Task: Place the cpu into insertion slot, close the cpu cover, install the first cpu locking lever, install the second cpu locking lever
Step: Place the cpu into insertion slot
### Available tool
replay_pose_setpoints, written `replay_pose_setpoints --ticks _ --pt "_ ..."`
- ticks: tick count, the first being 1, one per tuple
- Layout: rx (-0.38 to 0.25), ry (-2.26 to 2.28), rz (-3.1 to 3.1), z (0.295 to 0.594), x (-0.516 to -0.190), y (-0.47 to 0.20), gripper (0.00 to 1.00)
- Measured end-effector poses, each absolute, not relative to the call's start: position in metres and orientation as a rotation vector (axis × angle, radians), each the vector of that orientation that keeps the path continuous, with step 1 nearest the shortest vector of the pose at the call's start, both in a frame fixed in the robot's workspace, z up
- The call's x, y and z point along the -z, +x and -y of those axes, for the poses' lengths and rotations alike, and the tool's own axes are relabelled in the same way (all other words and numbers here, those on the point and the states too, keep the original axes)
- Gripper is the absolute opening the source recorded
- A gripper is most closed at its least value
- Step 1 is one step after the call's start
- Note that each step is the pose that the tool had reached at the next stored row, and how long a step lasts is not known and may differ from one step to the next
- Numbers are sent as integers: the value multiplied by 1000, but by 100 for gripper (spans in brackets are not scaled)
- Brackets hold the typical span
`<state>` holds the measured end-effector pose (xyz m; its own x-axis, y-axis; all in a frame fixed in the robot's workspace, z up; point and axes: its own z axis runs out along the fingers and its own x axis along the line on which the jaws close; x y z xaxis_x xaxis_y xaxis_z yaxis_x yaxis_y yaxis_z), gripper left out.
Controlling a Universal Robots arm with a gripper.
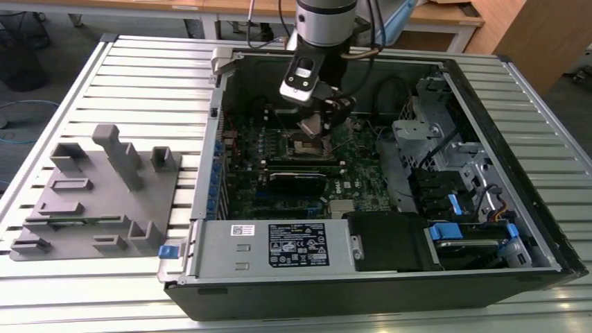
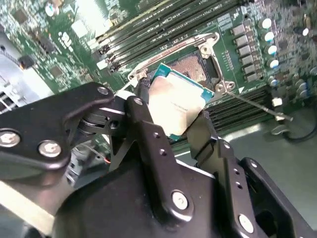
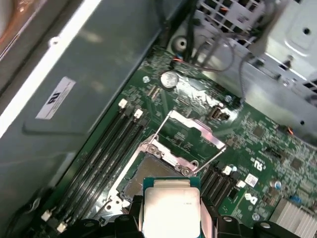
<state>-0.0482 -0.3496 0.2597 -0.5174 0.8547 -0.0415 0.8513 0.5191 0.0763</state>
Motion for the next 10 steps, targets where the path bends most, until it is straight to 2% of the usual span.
replay_pose_setpoints --ticks 10 --pt "-64 1665 -2573 350 -259 -48 54"
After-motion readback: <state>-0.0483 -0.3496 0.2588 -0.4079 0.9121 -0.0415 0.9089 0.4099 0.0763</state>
